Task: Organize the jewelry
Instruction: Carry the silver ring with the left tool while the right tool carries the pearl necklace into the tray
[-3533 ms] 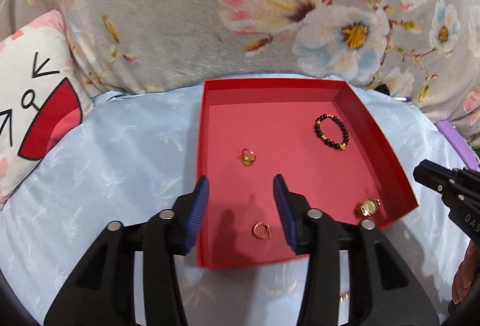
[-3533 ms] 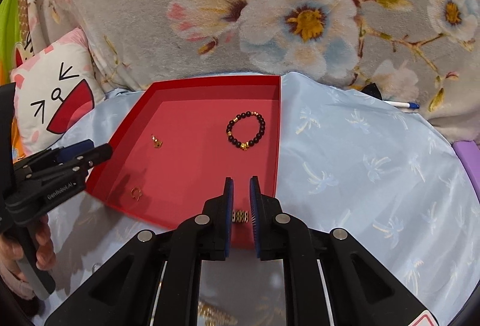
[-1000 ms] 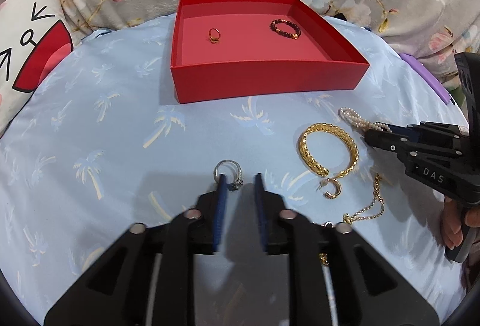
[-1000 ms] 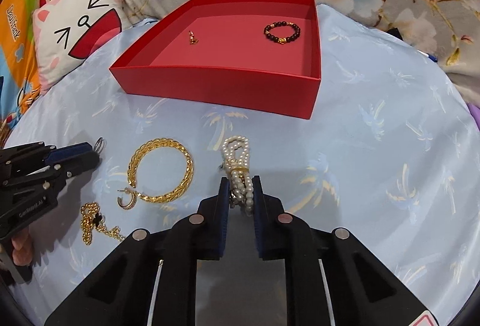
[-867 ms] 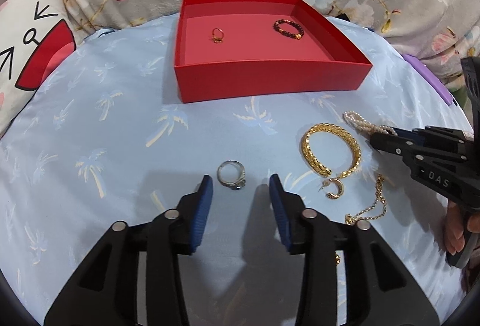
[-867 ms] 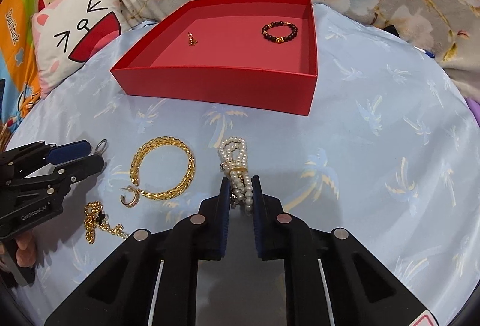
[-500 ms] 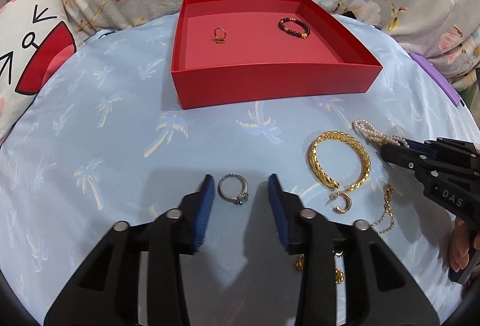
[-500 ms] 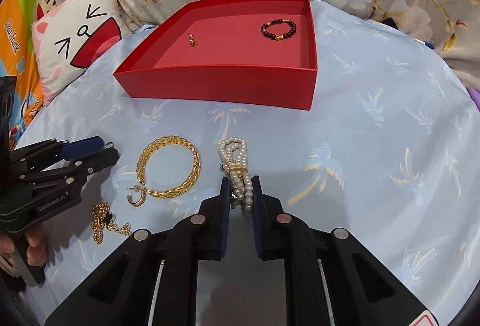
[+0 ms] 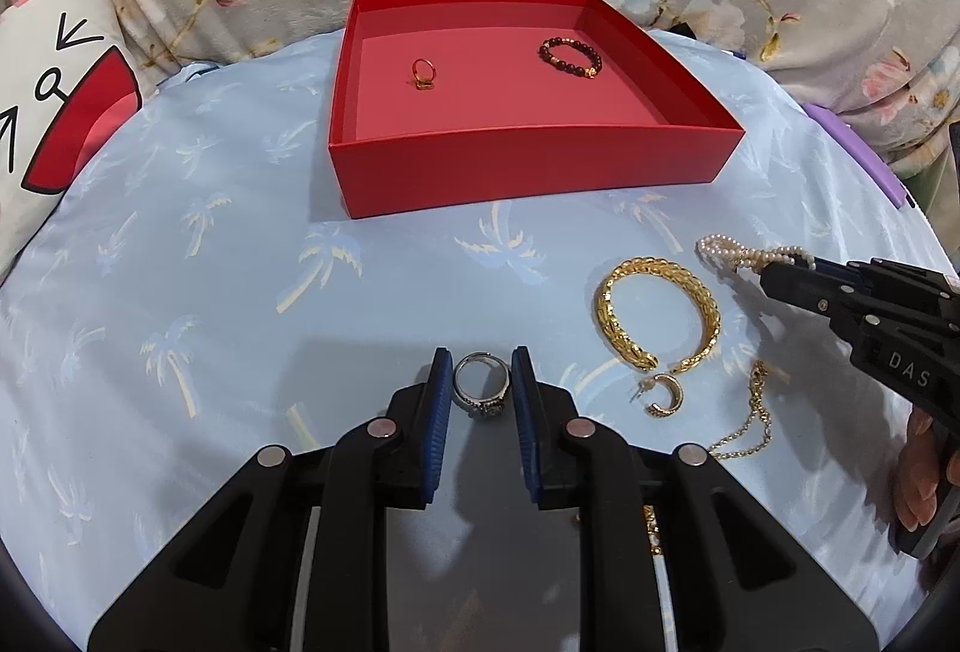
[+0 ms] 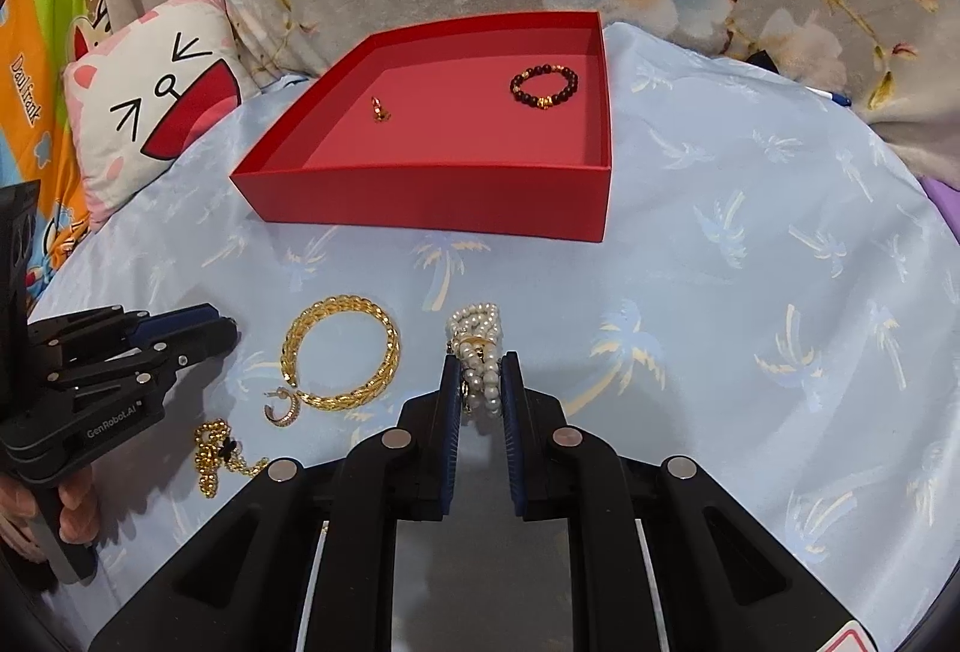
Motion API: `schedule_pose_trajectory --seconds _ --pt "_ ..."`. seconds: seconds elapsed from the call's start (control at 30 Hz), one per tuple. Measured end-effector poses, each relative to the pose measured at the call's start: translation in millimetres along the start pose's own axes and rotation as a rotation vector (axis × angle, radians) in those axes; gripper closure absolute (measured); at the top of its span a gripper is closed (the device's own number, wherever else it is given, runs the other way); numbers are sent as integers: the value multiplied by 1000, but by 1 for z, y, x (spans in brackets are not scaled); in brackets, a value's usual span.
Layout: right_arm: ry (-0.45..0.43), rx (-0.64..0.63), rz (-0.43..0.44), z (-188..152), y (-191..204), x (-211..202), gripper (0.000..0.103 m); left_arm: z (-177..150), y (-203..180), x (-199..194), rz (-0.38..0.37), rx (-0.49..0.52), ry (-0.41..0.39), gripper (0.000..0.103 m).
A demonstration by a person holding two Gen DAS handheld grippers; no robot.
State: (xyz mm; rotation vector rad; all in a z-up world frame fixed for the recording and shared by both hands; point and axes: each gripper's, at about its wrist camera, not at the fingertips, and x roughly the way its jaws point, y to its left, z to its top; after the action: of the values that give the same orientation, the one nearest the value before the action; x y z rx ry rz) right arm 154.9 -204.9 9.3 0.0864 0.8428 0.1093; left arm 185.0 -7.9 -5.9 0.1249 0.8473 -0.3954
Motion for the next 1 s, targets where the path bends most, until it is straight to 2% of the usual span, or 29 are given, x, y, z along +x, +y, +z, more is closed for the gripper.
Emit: schedule_pose_trajectory --seconds 0.27,0.5,0.63,0.73,1.0 --pt "-78 13 18 22 1 -27 91 20 7 -20 6 -16 -54 84" --pt "-146 -22 -4 82 6 -27 91 78 12 -31 22 -10 -143 84" --pt "-143 -10 -11 116 2 -3 91 113 17 -17 16 -25 -164 84" --pt "-116 2 -21 129 -3 24 91 129 18 6 25 -13 -153 84" --pt "-32 4 -47 141 -13 85 91 146 25 64 44 -16 -99 83"
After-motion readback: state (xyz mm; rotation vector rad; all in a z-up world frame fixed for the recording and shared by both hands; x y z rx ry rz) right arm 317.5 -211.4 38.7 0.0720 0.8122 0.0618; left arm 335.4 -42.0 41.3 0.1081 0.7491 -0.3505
